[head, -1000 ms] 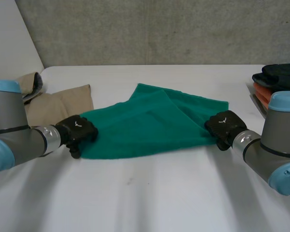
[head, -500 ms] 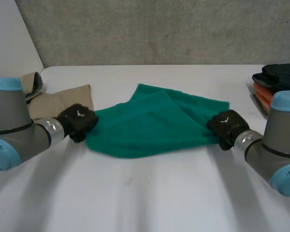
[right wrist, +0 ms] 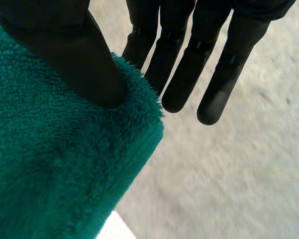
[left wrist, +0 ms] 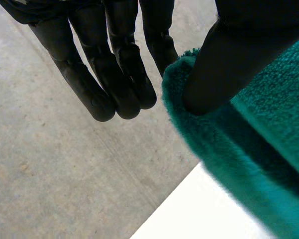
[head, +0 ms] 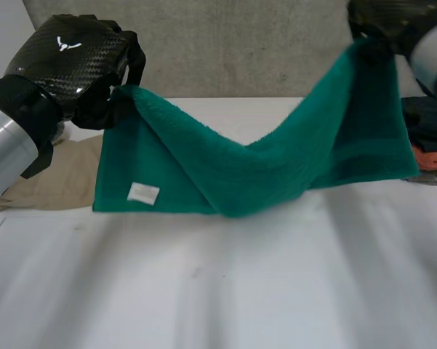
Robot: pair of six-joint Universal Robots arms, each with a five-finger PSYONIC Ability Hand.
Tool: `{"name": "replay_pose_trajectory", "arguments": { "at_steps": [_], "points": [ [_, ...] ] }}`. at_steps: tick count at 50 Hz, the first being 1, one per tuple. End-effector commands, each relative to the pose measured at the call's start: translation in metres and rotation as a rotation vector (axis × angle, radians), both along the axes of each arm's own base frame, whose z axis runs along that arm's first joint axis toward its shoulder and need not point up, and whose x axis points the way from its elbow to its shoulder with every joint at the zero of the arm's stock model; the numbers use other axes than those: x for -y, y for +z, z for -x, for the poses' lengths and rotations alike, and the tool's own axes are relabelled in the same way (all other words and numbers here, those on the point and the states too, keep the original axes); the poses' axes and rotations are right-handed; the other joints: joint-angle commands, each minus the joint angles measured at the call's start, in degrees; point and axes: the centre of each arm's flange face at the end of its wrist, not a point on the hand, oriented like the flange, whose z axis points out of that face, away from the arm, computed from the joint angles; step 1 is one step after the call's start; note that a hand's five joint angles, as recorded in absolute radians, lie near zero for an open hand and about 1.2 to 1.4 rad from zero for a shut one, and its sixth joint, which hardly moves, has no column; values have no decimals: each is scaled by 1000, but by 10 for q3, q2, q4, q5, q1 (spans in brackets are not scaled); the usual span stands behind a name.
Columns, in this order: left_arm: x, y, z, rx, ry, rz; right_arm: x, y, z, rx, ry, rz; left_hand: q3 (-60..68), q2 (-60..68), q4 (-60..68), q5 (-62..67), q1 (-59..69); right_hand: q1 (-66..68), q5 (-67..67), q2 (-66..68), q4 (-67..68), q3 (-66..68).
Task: Fold the laundry.
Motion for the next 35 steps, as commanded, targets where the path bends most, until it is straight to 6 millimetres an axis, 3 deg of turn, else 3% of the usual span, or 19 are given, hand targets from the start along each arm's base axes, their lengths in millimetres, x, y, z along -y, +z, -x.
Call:
{"name": "replay_pose_trajectory", "arguments": {
  "at_steps": [1,8,10,12,15,19,21,25,27,30,31,35],
  "points": [
    [13,-34,5,37,28,-116,21,-40,-61,8,138,28,120,115,115,132,136,156,139,125,113,118],
    [20,-60,5,97,66,-173,30,-109,-118,49,257,65,120,115,115,132,136,156,139,125,113,118],
    [21,-64,4,106,77,-185,28,-128,-135,80,292,75,120,115,115,132,136,-91,-109,-123,-135,-130],
    [21,-65,3,114,84,-185,22,-138,-149,96,317,88,120,115,115,132,136,-544,-561,-575,-587,-582],
    [21,-65,3,114,92,-185,15,-137,-153,91,304,73,120,115,115,132,136,-544,-561,-575,-587,-582],
    [21,-60,0,105,111,-169,16,-110,-129,94,148,26,120,115,115,132,136,-544,-561,-575,-587,-582],
    [19,-56,-2,100,119,-158,15,-94,-103,68,11,-47,120,115,115,132,136,-544,-561,-575,-587,-582],
    [19,-51,-3,92,127,-142,-7,-86,-62,-50,-126,-249,120,115,115,132,136,-544,-561,-575,-587,-582],
    [18,-49,-3,91,124,-135,-26,-89,-41,-125,-154,-387,120,115,115,132,136,-544,-561,-575,-587,-582],
    [19,-49,-3,90,127,-138,-49,-96,-24,-180,-154,-532,120,115,115,132,136,-544,-561,-575,-587,-582],
    [19,-49,-3,91,127,-137,-66,-105,-17,-204,-132,-629,120,115,115,132,136,-499,-516,-530,-542,-537],
    [18,-49,-3,92,122,-138,-95,-129,-13,-149,-41,-779,120,115,115,132,136,-401,-418,-433,-445,-440]
  ]
}}
